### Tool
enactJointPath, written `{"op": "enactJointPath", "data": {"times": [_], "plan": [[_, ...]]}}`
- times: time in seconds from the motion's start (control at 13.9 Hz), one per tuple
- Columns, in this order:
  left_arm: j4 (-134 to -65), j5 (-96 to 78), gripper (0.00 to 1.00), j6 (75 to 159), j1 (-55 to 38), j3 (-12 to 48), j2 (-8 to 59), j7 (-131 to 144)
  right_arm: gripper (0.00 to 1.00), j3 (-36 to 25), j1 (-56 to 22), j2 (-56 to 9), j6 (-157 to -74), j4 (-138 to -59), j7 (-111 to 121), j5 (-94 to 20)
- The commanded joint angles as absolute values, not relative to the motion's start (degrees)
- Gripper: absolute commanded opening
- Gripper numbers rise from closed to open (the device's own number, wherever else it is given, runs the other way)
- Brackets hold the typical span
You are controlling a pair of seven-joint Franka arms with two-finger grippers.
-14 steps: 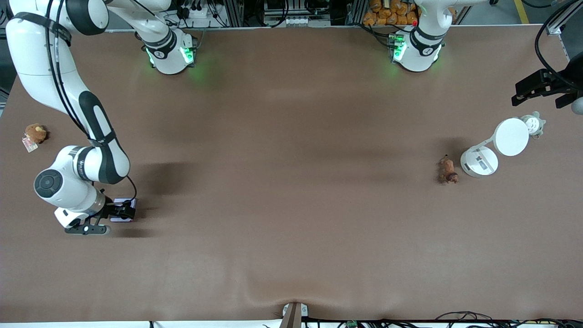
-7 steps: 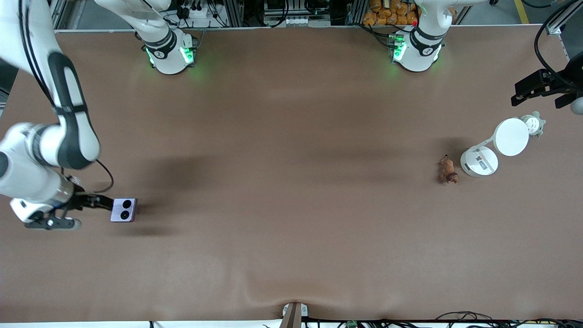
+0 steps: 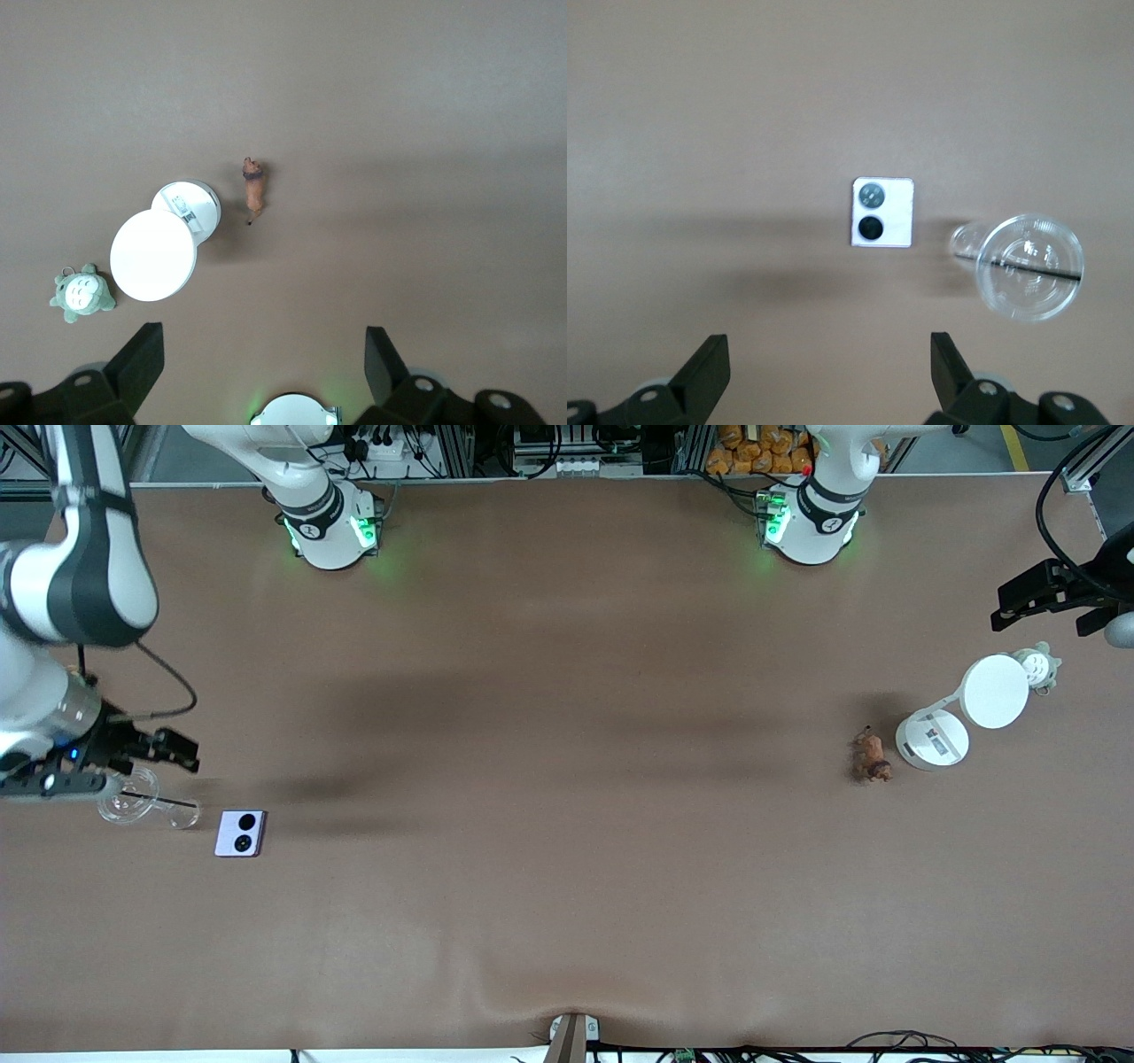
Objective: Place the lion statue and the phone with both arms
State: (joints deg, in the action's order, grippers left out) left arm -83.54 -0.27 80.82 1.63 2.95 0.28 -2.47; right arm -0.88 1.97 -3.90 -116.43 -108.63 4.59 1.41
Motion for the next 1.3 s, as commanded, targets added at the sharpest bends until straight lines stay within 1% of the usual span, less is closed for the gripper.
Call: {"op": "enactJointPath", "data": {"times": [0.0,0.14,0.36,0.72,0.94,1.23], "plan": [[-83.14,0.26,1.00,81.04,1.58,2.99,0.35,-2.37,1.00,-0.35,2.02,1.49,-112.70,-111.29,2.55,0.97],[-83.14,0.26,1.00,81.04,1.58,3.08,0.35,-2.46,1.00,-0.53,2.02,1.41,-107.87,-107.25,2.55,0.97],[-83.14,0.18,1.00,81.04,1.58,2.99,0.35,-2.37,1.00,-0.79,2.55,1.14,-97.50,-98.64,2.46,0.97],[-83.14,0.44,1.00,81.04,1.58,3.08,0.35,-2.37,1.00,-1.14,2.29,1.14,-86.16,-88.78,-2.55,0.79],[-83.23,0.35,1.00,81.04,1.49,3.08,0.35,-2.37,1.00,-2.28,2.29,1.23,-85.34,-88.33,-1.85,-3.94],[-83.23,0.18,1.00,81.04,1.49,3.08,0.35,-2.37,1.00,-2.20,2.20,1.32,-84.73,-88.24,-1.76,-3.52]]}}
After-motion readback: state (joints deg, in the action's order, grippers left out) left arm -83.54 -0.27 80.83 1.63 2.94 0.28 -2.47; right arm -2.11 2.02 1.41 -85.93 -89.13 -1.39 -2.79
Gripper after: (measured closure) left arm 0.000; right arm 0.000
